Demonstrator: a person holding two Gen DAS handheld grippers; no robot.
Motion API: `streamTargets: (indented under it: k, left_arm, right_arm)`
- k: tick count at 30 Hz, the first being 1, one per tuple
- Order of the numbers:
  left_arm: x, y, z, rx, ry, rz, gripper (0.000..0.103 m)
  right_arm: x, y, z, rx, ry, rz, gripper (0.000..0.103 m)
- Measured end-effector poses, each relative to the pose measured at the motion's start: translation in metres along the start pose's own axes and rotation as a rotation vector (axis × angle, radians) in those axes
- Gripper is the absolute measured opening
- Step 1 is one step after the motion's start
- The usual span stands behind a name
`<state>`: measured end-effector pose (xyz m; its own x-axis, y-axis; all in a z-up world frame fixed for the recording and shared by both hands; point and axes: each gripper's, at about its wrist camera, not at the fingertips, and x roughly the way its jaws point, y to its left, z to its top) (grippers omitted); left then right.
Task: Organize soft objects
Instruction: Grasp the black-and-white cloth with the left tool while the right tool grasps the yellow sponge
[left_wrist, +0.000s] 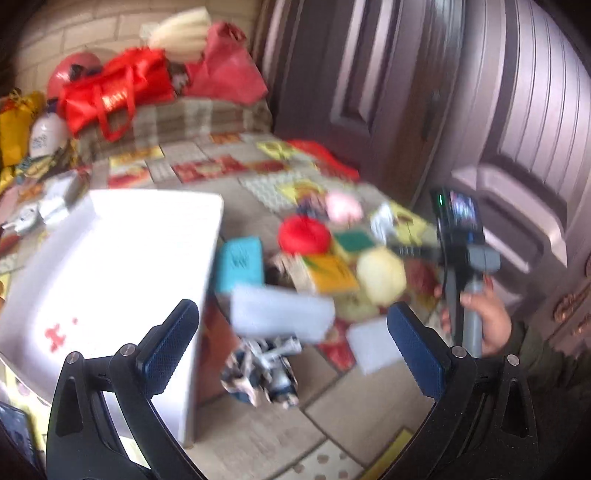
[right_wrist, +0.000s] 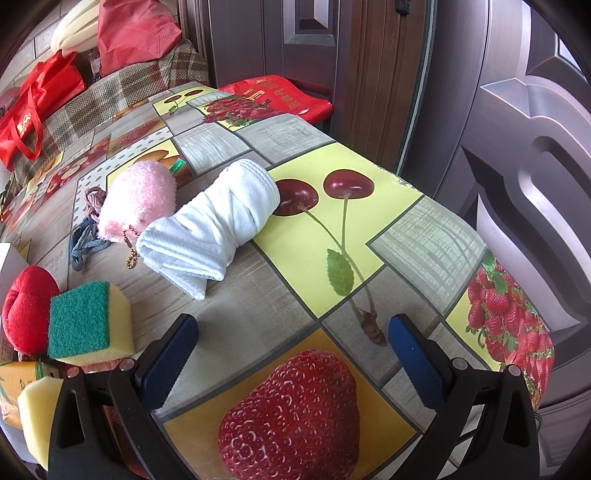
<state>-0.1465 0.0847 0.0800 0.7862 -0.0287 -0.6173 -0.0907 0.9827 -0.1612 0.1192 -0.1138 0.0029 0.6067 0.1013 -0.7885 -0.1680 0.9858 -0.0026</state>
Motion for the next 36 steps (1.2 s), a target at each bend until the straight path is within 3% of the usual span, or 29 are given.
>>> streamTargets:
  k: [6,11,14,17,20,22,24,26,35,36]
  left_arm:
    - [0.039,-0.019,-0.024,0.069,0.119,0.021,0.103]
    - [0.053,-0.015,-0.025,0.064,0.152,0.096,0.103]
    - [0.051,-0.011,-0.024,0.06,0.143,0.112,0.103]
    - [0.05,-0.008,-0.025,0.052,0.141,0.118,0.103]
    - [0.058,-0.005,-0.027,0.039,0.166,0.109,0.103]
    - [0.064,-0.007,-0.031,0.039,0.184,0.091,0.103]
    - [0.066,-0.012,-0.033,0.055,0.183,0.082,0.102]
    - [0.065,-0.016,-0.034,0.062,0.185,0.06,0.097]
    - [0.065,-0.014,-0.031,0.059,0.178,0.078,0.089]
    - [0.064,-0.014,-0.031,0.063,0.174,0.078,0.081]
  right_arm:
    - [0.0,0.0,0.0,0.0,0.0,0.0,0.103]
    - [-0.002,-0.001,0.0,0.007,-0.006,0.016,0.103]
    - [-0.013,-0.014,-0.001,0.044,-0.054,0.171,0.103]
    - [-0.04,-0.039,-0.006,0.103,-0.186,0.504,0.103]
    - [-0.082,-0.033,-0.006,-0.081,-0.338,0.548,0.103]
    - [-0.105,-0.023,-0.01,-0.202,-0.387,0.59,0.103]
    - [-0.112,-0.011,-0.013,-0.276,-0.331,0.669,0.103]
    - [-0.109,0.0,-0.016,-0.305,-0.261,0.695,0.103]
    - [-0.088,0.051,-0.035,-0.459,-0.111,0.671,0.102]
    - [-0.086,0.056,-0.036,-0.474,-0.106,0.657,0.098]
